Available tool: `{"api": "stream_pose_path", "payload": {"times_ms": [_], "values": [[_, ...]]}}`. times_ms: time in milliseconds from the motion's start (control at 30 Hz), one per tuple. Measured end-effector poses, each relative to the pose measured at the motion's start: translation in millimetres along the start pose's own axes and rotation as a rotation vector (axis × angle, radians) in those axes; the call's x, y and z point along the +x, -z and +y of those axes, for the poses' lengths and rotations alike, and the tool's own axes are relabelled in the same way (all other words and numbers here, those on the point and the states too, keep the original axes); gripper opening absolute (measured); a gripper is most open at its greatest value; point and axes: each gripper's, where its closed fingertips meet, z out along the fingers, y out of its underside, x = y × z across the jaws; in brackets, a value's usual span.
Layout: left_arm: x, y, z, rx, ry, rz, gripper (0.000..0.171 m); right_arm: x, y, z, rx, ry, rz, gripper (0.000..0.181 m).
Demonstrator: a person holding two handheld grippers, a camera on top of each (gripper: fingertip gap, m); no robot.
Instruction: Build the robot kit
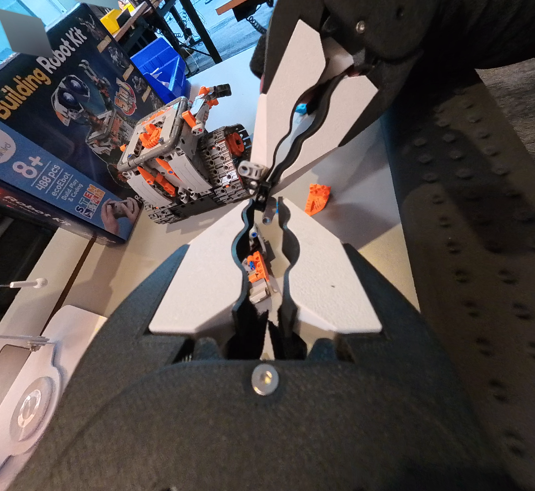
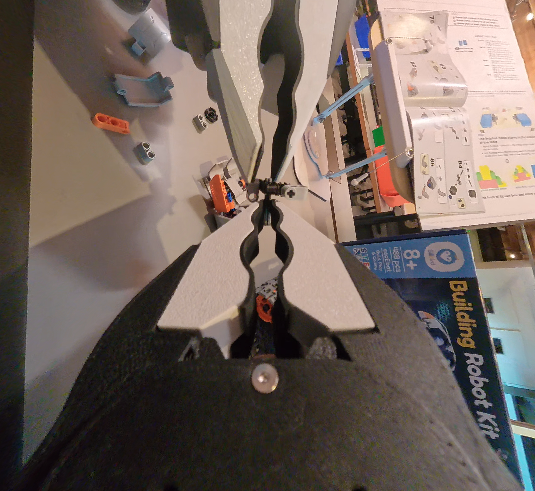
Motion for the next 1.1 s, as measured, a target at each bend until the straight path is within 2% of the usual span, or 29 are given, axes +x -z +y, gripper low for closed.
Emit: {"api": "stream_pose_path", "payload": {"times_ms": [233,533,667,800,1033,1100], "values": [[3,-4,0,0.0,-0.008,-0.005,0.011,-2,1,-6,-0.008,0.07,0.024,0.001],[-2,0,-9,0.053,-0.042,-0.071,0.004,5,5,-12,0.027,0.052,0.062,0.001],[-6,6,-17,0.112,-0.01,-0.084,0.004,13,9,-18,0.079,-0.023,0.069,0.003],[-13,13,-25,0.177,0.046,-0.089,0.004,22,18,-23,0.156,-0.123,0.059,0.015],[-18,19,-32,0.231,0.076,-0.098,0.004,31,26,-22,0.216,-0.245,0.035,0.016],[-20,22,-36,0.247,0.066,-0.114,0.004,36,26,-17,0.221,-0.327,0.014,0.015]]}}
